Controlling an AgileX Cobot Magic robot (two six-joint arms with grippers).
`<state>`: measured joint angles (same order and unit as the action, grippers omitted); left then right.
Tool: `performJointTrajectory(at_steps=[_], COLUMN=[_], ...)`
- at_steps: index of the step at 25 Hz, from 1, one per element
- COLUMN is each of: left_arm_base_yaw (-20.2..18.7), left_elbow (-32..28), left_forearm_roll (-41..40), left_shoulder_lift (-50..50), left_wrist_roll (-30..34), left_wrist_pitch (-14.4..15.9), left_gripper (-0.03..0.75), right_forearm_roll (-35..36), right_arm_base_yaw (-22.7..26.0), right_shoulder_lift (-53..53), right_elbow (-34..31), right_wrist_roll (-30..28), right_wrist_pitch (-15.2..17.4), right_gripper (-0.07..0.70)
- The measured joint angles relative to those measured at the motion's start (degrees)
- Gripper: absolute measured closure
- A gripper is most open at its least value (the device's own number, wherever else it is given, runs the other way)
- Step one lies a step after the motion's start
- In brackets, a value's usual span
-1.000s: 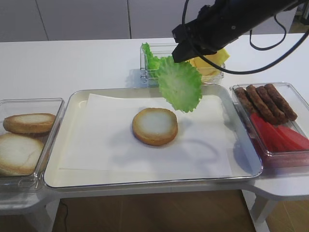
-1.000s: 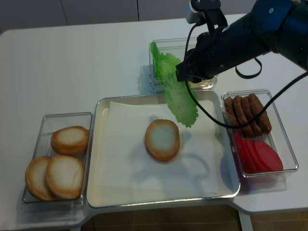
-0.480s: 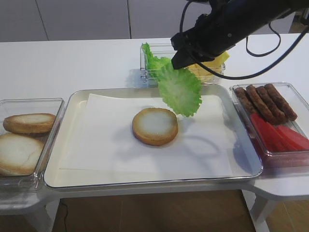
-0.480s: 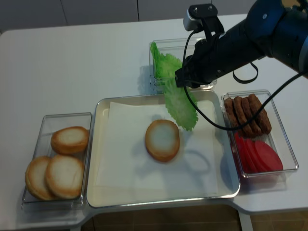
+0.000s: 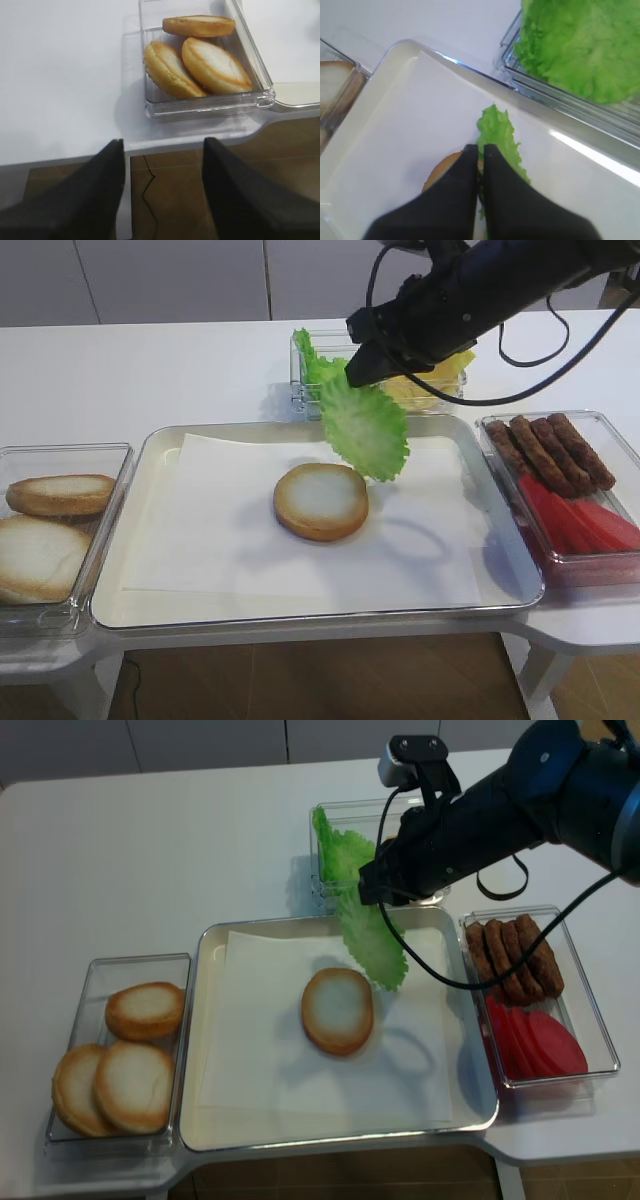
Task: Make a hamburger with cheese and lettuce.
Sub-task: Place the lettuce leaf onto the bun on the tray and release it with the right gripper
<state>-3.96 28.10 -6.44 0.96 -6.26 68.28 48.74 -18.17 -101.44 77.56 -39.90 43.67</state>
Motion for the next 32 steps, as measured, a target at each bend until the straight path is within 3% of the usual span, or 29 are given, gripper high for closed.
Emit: performJointTrajectory(at_steps=[8,32], left_arm_base_yaw=[0.0,0.0], left_elbow=[0.0,0.0], left_forearm_roll=[0.0,0.0], left_shoulder_lift=[0.0,0.0], left_wrist_roll=[0.0,0.0], left_wrist_pitch=[0.0,0.0], left_gripper=[0.342,0.342], right_forearm_roll=[1.8,5.9], right_arm_base_yaw=[0.0,0.0], right_shoulder_lift=[-0.1,-1.1], right_elbow=[0.0,0.0], right_wrist_roll=[-0.5,-0.5], right_wrist_pitch=[0.5,7.3], right_gripper=[0.596,0.596])
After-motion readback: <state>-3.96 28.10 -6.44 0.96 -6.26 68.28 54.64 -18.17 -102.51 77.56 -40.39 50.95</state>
